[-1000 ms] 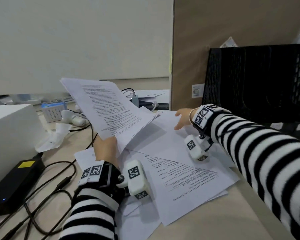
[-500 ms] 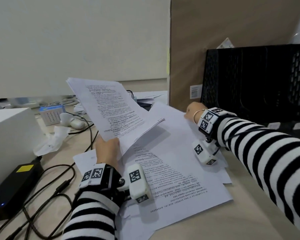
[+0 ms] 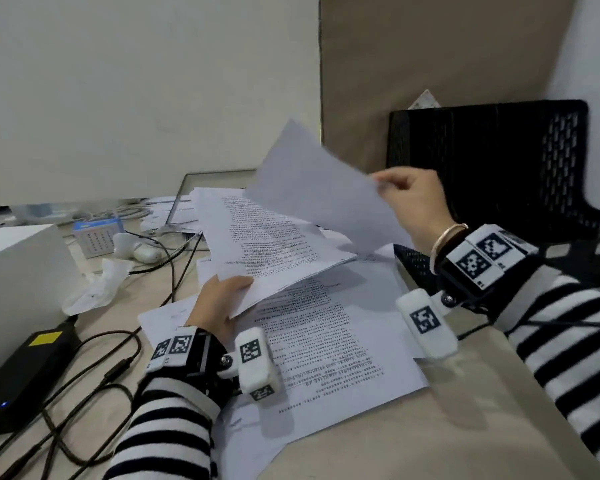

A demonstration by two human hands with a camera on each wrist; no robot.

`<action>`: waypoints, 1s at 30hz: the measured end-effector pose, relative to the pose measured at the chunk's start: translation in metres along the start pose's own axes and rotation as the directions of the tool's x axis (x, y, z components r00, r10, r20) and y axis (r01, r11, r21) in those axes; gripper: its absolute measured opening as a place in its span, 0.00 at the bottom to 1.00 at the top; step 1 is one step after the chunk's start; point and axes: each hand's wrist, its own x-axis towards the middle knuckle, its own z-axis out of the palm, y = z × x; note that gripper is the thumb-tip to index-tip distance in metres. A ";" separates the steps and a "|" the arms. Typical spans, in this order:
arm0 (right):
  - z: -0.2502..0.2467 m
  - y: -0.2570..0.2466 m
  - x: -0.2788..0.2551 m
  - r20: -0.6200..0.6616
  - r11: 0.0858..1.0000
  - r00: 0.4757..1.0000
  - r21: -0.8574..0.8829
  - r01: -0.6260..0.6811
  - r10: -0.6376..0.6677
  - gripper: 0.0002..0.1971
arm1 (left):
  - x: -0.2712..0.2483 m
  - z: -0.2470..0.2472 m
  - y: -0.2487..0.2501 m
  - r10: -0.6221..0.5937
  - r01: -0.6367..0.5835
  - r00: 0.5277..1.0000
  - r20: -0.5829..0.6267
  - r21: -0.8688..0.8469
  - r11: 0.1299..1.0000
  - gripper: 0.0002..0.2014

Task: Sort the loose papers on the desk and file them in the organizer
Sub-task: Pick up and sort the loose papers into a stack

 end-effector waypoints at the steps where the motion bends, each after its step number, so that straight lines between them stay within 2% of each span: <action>1: -0.001 0.004 -0.003 0.052 0.998 0.998 -0.058 -0.030 0.033 0.17 | -0.001 0.000 0.000 0.011 -0.011 1.000 0.008 0.014 1.000 0.11; 2: -0.002 0.010 -0.005 0.078 0.990 0.995 -0.136 -0.045 0.056 0.18 | -0.002 0.000 0.000 0.017 -0.017 1.000 0.021 0.019 1.000 0.10; 5: -0.006 0.026 -0.005 0.038 0.939 0.998 -0.342 -0.036 0.052 0.21 | -0.006 -0.001 0.000 0.008 -0.009 0.998 0.054 0.003 1.000 0.09; 8: -0.009 0.029 -0.004 -0.034 0.966 0.999 -0.256 -0.032 0.024 0.28 | -0.006 -0.002 0.002 0.015 -0.014 0.999 0.041 -0.024 1.000 0.17; 10: -0.010 0.023 -0.004 -0.060 0.987 0.998 -0.160 -0.009 0.000 0.28 | -0.003 -0.002 0.004 0.007 -0.006 0.999 0.034 -0.023 1.000 0.22; 15: -0.010 0.011 -0.001 0.073 0.998 0.997 -0.060 0.001 0.003 0.18 | 0.000 -0.002 0.008 0.003 -0.002 1.000 0.018 -0.025 1.000 0.29; 17: -0.012 0.014 0.000 0.124 0.996 0.991 -0.085 -0.039 0.049 0.16 | -0.001 -0.004 0.009 0.028 -0.028 0.999 0.023 -0.037 0.999 0.28; 19: -0.013 0.020 0.001 0.155 0.981 0.980 -0.165 -0.101 0.127 0.15 | -0.002 -0.006 0.008 0.032 -0.029 0.996 0.081 -0.042 0.999 0.16; 21: -0.012 0.025 0.002 0.200 0.965 0.953 -0.179 -0.192 0.227 0.12 | 0.000 -0.007 0.005 0.052 -0.050 0.990 0.129 -0.016 0.999 0.05; 24: -0.007 0.028 -0.007 0.218 0.905 0.884 -0.003 -0.424 0.415 0.22 | 0.008 -0.008 0.000 0.110 -0.113 0.990 0.092 0.023 0.993 0.08; 26: -0.004 0.025 -0.020 0.266 0.800 0.794 0.117 -0.589 0.546 0.23 | 0.009 -0.010 0.001 0.155 -0.156 0.986 0.066 0.010 0.988 0.11; 28: -0.003 0.026 -0.035 0.369 0.769 0.727 0.048 -0.638 0.580 0.23 | 0.011 -0.011 0.000 0.206 -0.207 0.977 0.056 0.016 0.978 0.15; 30: 0.001 0.029 -0.049 0.415 0.796 0.719 -0.021 -0.604 0.557 0.14 | 0.011 -0.010 0.001 0.219 -0.220 0.974 0.055 0.005 0.975 0.17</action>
